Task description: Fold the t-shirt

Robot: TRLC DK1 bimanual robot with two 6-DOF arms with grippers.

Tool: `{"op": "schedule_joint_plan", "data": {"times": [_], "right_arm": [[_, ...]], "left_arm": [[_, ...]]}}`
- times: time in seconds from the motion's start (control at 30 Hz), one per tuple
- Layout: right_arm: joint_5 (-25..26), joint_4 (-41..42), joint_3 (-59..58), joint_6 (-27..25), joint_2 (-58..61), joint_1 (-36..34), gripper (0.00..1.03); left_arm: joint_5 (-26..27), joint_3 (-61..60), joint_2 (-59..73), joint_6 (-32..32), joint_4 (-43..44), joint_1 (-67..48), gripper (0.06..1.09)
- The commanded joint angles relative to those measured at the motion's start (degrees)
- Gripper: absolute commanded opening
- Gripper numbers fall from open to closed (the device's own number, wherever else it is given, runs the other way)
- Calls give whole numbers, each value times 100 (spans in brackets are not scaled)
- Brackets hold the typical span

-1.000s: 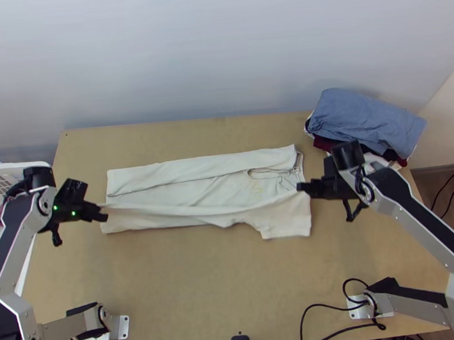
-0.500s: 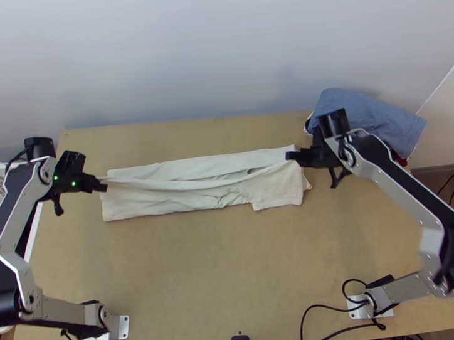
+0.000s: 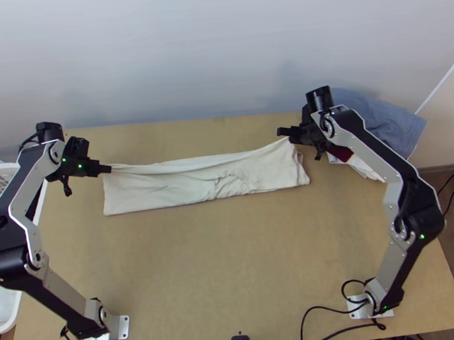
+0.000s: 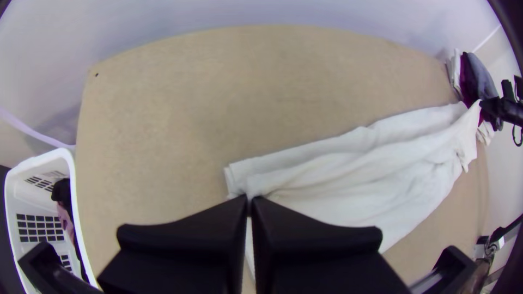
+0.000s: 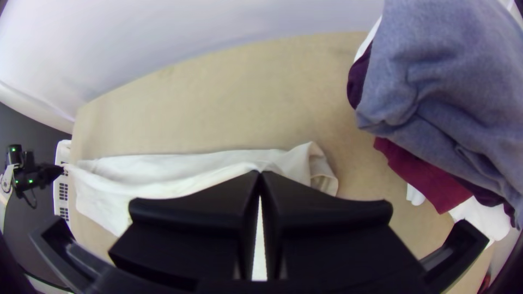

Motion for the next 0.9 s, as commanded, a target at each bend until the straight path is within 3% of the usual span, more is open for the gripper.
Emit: {"op": "schedule_joint_plan", "data": {"times": [0.0, 0.03, 0.07, 0.17, 0.4, 0.67, 0.87], "right_arm": [[33, -1, 207, -69, 165, -4, 63], [41, -1, 207, -87, 121, 22, 97], [68, -1, 207, -95, 33, 48, 99], [173, -1, 136, -87, -459, 198, 99], [103, -10, 251, 177, -1725, 585, 99], [-811, -651, 690, 467, -2226, 549, 99], [-1778, -660, 980, 1144, -2296, 189, 99]], "left_arm": [[122, -22, -73, -259, 185, 27, 68], [245, -30, -125, -417, 238, 54, 91], [368, 14, -152, -540, 168, 89, 103], [719, -48, -372, -1015, 467, 256, 103], [1238, -215, -451, -1155, 432, 739, 99], [1440, -865, -547, -1111, 317, 977, 100], [1774, -1270, -459, -1006, 449, 994, 100]]}}
